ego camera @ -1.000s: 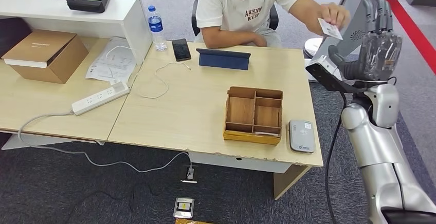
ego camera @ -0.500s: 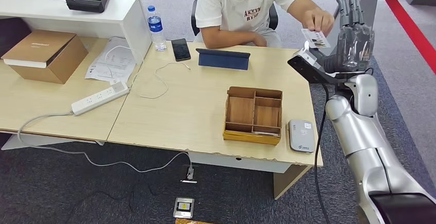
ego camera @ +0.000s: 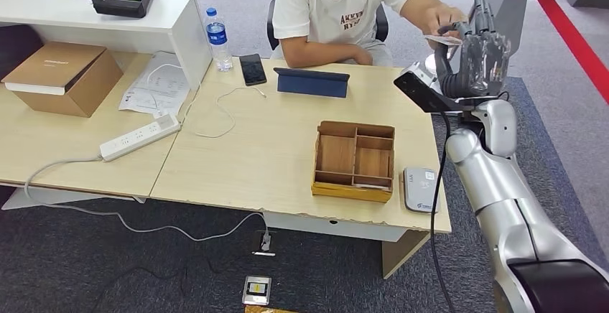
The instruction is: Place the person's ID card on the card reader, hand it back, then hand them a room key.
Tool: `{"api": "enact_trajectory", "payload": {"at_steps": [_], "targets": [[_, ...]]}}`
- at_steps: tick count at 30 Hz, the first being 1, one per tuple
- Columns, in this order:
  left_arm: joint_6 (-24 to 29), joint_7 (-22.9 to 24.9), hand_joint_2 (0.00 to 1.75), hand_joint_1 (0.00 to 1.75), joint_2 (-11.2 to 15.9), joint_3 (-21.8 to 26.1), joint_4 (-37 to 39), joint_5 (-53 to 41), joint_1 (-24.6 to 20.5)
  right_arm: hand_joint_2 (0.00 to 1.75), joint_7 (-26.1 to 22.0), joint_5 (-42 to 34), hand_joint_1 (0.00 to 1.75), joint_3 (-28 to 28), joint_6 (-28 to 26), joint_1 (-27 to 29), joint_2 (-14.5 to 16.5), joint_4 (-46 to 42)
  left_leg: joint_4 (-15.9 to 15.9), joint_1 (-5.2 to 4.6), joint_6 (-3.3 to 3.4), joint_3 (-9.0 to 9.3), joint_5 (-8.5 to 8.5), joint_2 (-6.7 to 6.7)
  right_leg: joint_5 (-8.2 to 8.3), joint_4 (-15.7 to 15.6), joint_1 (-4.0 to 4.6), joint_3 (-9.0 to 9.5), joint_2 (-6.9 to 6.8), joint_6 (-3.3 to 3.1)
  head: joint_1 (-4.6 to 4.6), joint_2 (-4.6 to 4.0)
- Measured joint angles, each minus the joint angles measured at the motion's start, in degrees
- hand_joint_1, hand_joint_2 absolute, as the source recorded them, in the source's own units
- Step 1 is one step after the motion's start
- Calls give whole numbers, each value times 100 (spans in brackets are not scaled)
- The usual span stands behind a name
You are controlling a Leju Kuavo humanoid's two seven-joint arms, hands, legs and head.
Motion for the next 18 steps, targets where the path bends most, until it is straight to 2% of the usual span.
{"api": "enact_trajectory", "payload": {"at_steps": [18], "targets": [[-1,101,0,0,-1,-2,0,91,14,175,-56,-255,175,18,224,32,-27,150,1,0,0,2,0,3,1,-1,0,-3,2,-1,0,-1]]}}
